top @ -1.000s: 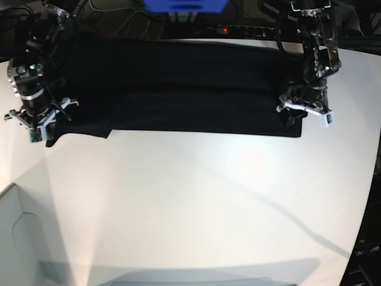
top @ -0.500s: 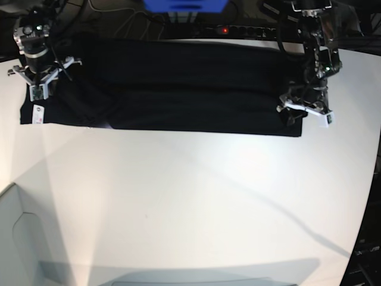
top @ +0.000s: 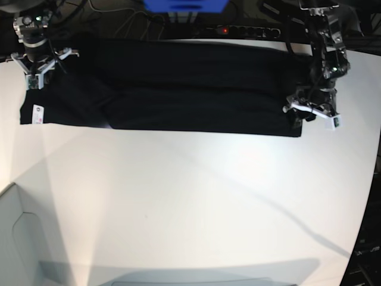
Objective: Fold the T-shirt properly
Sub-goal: 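Grasp the hanging sleeve end with the right gripper and tuck it in, then grasp both ends of the black shirt strip with both grippers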
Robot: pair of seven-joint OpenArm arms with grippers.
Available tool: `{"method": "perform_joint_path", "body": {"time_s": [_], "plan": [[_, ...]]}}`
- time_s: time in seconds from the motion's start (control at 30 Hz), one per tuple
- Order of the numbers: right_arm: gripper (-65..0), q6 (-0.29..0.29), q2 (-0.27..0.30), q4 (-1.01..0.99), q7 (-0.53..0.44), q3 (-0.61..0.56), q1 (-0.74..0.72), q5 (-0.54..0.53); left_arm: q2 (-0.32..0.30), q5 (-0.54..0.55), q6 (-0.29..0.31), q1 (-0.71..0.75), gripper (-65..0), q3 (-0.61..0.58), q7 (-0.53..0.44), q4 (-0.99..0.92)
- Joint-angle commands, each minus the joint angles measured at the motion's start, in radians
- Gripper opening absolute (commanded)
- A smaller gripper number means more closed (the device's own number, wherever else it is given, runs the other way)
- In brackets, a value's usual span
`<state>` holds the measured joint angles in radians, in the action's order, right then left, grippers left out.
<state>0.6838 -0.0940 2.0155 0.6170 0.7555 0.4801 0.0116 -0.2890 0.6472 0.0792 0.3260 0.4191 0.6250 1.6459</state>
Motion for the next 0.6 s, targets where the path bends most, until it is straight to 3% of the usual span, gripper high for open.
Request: {"method": "perform_joint_path", "body": {"time_s": [0.0,0.17,0.23,0.43,0.57], "plan": [[-65.0,0.014,0.009,0.015,-0.021,0.005,0.002,-0.009,-0.013,0.007,0.004,0.002,-33.0,0.007,-0.018,0.020],[-63.6,0.014,0.009,0.008,-0.013,0.028,-0.045,-0.011,-0.013,0.007,0.004,0.018,-33.0,0.007,-0.018,0.020],[-59.4,0.014,0.007,0.008,-0.012,0.048,-0.064,-0.011,-0.009,0.007,0.004,0.018,-33.0,0.007,-0.018,0.020],[-38.0,0.014,-0.011,0.008,-0.012,0.114,-0.073,-0.009,-0.013,0.007,0.004,0.035,-33.0,0.007,-0.020,0.020],[-31.4,0.014,-0.013,0.008,-0.012,0.186,-0.106,-0.009,-0.009,0.007,0.004,0.040,-33.0,0.007,-0.021,0.020]]}}
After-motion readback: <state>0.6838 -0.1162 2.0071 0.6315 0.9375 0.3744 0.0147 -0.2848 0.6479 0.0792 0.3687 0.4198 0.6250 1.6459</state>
